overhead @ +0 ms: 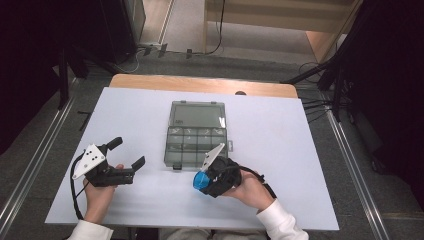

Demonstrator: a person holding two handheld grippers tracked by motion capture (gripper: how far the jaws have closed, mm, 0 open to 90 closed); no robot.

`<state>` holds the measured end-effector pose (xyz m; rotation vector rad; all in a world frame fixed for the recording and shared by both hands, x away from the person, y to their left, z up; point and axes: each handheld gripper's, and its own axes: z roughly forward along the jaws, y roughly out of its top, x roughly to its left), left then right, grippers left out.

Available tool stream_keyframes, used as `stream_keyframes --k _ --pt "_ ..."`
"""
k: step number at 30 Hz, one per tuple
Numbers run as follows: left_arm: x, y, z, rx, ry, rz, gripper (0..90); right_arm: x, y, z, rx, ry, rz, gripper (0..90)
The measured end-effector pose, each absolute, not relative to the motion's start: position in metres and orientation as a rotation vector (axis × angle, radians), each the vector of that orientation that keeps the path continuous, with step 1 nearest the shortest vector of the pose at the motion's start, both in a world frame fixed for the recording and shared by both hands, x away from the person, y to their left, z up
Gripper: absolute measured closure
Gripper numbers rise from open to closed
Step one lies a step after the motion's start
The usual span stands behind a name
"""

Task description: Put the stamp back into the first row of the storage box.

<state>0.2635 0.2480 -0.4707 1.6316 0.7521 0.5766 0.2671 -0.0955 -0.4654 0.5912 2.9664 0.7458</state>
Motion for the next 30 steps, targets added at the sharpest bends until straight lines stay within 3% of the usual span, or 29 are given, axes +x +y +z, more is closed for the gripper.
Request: stream_keyframes --k 10,30 --pt "0.264 0.248 -0.471 1.627 0.758 0.573 0.0 0.291 -0.097 -0.437 0.581 2.97 0.744 41.9" --pt "0.265 0.248 -0.472 1.617 0.761 0.549 0.0 0.341 -0.103 -0.413 0.583 2.948 0.685 41.9"
